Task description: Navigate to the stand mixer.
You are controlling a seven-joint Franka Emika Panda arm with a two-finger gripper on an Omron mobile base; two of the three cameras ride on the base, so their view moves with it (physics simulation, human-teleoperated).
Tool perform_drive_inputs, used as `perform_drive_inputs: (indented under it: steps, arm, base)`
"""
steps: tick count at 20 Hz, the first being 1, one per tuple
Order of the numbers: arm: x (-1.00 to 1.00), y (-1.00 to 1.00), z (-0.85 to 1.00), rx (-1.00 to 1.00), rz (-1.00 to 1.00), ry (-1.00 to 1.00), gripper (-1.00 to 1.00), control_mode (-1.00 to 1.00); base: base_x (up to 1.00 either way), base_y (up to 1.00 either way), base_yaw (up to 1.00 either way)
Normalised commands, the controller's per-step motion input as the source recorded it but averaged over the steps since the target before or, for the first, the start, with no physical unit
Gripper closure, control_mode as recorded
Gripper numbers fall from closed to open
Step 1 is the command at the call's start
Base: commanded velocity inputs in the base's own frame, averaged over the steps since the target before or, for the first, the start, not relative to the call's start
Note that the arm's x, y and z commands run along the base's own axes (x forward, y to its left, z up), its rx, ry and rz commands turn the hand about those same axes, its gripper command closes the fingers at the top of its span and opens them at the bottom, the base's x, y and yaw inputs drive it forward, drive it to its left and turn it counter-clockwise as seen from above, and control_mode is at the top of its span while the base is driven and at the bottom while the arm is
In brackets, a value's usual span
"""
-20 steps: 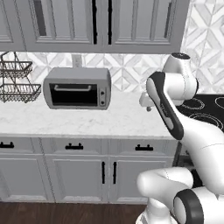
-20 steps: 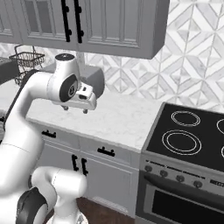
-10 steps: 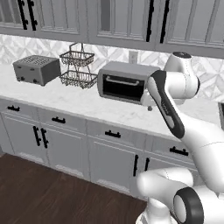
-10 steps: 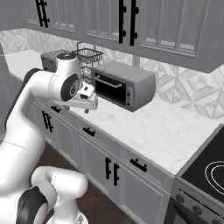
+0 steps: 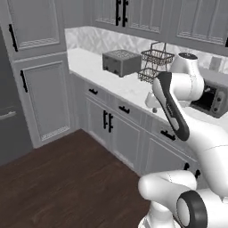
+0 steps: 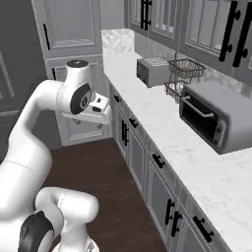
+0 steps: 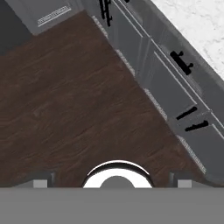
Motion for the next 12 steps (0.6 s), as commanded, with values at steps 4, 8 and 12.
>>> perform_drive_inputs:
  steps: [4, 8, 12]
  arm:
    - [0.0, 0.0, 0.0, 0.0, 0.0, 0.0, -1.0, 1.0]
    - [0.0, 0.0, 0.0, 0.0, 0.0, 0.0, -1.0, 1.0]
    - [0.0, 0.0, 0.0, 0.0, 0.0, 0.0, -1.0, 1.0]
  base:
    - [0.04, 0.0, 0.9]
    - [0.08, 0.0, 0.89]
    - [0.2, 0.0, 0.86]
